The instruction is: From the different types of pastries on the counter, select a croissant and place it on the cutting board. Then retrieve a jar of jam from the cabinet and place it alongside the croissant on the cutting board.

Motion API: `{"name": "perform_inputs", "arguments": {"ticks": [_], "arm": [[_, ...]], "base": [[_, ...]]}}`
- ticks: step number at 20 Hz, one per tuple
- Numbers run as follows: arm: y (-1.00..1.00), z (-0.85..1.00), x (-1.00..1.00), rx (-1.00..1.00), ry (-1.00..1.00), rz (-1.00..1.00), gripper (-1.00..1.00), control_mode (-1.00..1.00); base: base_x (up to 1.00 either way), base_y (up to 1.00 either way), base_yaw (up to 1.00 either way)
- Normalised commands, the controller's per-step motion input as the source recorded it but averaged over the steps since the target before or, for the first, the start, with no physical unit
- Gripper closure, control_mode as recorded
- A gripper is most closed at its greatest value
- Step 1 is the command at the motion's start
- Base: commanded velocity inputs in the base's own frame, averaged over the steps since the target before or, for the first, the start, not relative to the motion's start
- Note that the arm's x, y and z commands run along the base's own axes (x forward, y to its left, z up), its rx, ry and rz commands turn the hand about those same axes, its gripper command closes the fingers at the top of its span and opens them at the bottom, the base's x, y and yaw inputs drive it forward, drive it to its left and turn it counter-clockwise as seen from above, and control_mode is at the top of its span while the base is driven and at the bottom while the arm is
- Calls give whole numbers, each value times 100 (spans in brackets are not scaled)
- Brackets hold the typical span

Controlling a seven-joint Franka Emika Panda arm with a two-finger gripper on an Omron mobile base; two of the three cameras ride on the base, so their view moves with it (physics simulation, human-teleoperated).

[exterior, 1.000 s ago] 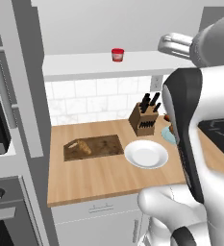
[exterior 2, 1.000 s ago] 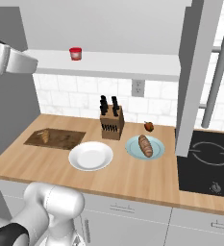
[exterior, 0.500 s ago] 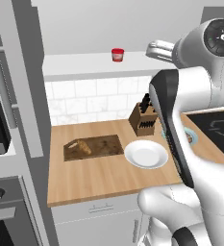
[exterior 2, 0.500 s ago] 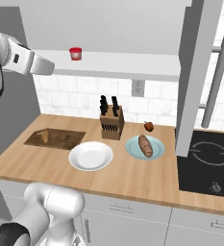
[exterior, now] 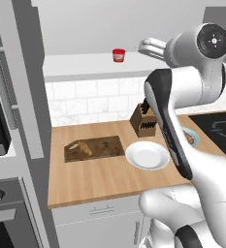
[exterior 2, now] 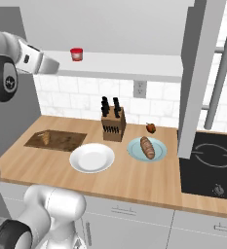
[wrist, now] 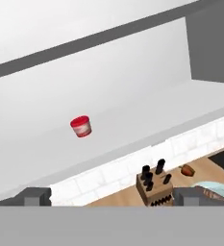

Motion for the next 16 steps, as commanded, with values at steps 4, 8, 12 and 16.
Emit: {"name": "perform_inputs", "arguments": {"ticks": [4, 8, 12, 16], "arm": [[21, 16, 21, 3, 1, 3, -100, -100], [0, 0, 16, 0, 0, 4, -100, -100], [0, -2, 42, 0, 0, 10, -100, -100], [0, -22, 64, -1, 0, 9, -100, -100]], "base": [[0, 0, 0], [0, 0, 0], [0, 0, 0], [0, 0, 0]]}}
